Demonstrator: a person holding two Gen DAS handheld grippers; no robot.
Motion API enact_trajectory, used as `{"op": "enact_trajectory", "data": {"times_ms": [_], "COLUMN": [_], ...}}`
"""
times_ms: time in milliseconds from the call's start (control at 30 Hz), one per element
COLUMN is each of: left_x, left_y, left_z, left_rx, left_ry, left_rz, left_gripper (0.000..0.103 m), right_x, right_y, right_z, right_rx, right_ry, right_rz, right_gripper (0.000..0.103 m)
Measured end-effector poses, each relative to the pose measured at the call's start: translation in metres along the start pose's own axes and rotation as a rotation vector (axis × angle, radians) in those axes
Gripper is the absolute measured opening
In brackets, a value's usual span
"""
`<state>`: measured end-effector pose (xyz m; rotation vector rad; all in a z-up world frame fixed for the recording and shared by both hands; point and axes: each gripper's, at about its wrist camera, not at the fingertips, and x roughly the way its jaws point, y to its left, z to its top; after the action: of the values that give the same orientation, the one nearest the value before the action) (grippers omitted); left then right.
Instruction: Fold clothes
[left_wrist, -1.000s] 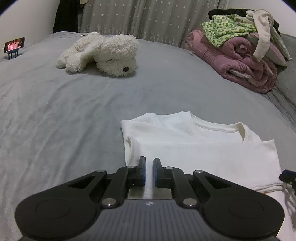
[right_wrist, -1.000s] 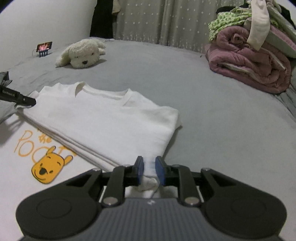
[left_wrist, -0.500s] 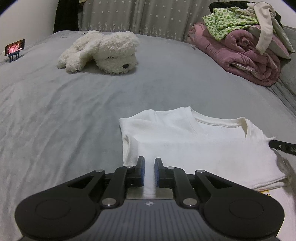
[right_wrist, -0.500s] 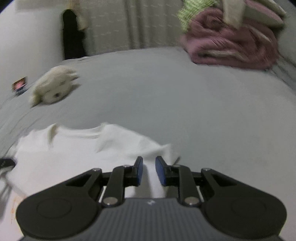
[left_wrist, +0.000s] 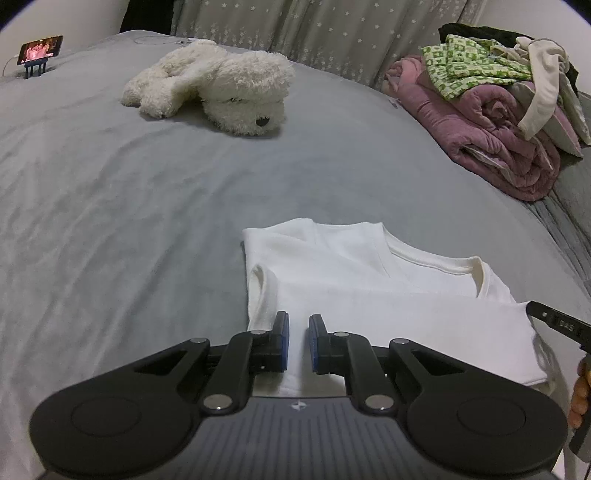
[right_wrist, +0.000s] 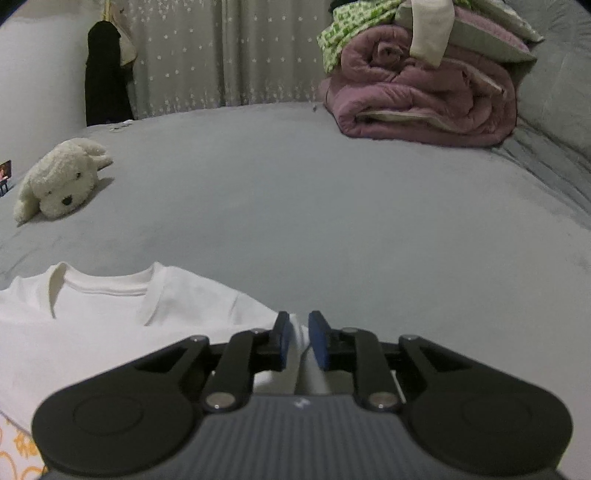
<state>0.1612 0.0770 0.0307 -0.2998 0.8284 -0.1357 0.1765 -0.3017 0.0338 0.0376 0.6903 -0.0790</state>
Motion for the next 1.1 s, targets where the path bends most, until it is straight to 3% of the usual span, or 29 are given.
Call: {"op": "enact_trajectory", "data": {"times_ms": [133,267,333,633,767,967,1100], "left_x": [0.001,0.001,0.001,0.002,0.001,-0.007,-0.004], "left_y": [-0.001,0.004,0.007,0.010,0.013,0.008,0.008], "left_z": [0.000,0.001,0.002,0.003,0.005,0.008,0.007], "left_rx": [0.001,-0.024,-0.042,-0.071,-0.087,-0.057,-0.054], "left_ry": [0.004,0.014,0.019,0.030,0.037,0.024,0.037], "left_rz": [0.004,-0.014,-0.025,-0.036,-0.045,-0.038,-0.043], "left_gripper": [0.011,0.011,0.011,0.011,0.011,0.011,0.011], "right_x": [-0.012,-0.013,-0.016,-0.029,-0.033,-0.059,-0.075], "right_y": [0.009,0.015,0.015,0.011,0.007,0.016,0.021], "right_z": [-0.008,-0.025,-0.028,-0.039,-0.041,-0.044,-0.055], "right_rx": [-0.022,-0.048,-0.051,-0.065,-0.051,-0.099,-0.086], "right_ry": [0.007,0.040,0.040,0.042,0.049,0.011,0.008], "right_rz": [0.026,0.007,0.001,-0.025,-0.034,-0.051,-0.015], "right_gripper": [0.015,0.018,0.024,0.025,0.039,0.033,0.032]}}
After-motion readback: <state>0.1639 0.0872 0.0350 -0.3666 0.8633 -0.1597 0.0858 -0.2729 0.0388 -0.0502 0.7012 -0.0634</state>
